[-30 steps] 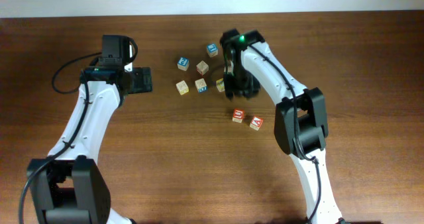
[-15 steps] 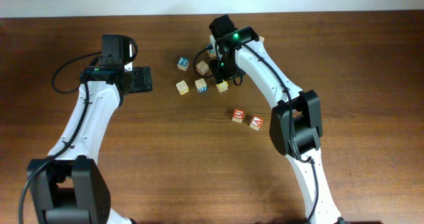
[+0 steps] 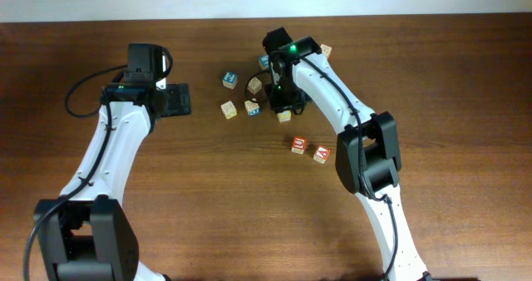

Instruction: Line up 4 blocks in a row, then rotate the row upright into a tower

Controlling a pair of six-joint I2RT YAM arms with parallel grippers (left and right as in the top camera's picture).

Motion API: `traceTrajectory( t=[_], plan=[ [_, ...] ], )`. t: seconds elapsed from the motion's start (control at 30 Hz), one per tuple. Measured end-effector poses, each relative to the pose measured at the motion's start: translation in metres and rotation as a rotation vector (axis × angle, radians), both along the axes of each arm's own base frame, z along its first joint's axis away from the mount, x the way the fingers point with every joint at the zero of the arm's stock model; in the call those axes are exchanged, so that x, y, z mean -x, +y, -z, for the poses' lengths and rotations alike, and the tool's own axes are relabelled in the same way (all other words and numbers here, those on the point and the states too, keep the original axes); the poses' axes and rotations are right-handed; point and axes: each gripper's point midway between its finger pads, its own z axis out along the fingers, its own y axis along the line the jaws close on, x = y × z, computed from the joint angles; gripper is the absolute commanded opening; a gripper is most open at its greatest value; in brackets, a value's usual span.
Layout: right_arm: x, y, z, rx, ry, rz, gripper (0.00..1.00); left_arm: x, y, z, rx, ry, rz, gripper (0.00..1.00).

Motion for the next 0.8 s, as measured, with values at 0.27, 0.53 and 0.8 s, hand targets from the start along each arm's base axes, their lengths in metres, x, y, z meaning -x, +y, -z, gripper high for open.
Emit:
traceTrajectory(
  t=[0.27,0.53,0.8],
  plan=[
    [0.061,-0.015,-0.004,0.103,0.241,0.097,0.34,0.0,0.0,0.0,0.0,0.0,0.0,0.99],
    [0.091,0.01,-0.006,0.14,0.283,0.039,0.34,0.0,0.0,0.0,0.0,0.0,0.0,0.99],
    [0.109,0.007,-0.011,0.209,0.322,0.005,0.4,0.003,0.0,0.002,-0.001,0.016,0.0,0.99]
  ],
)
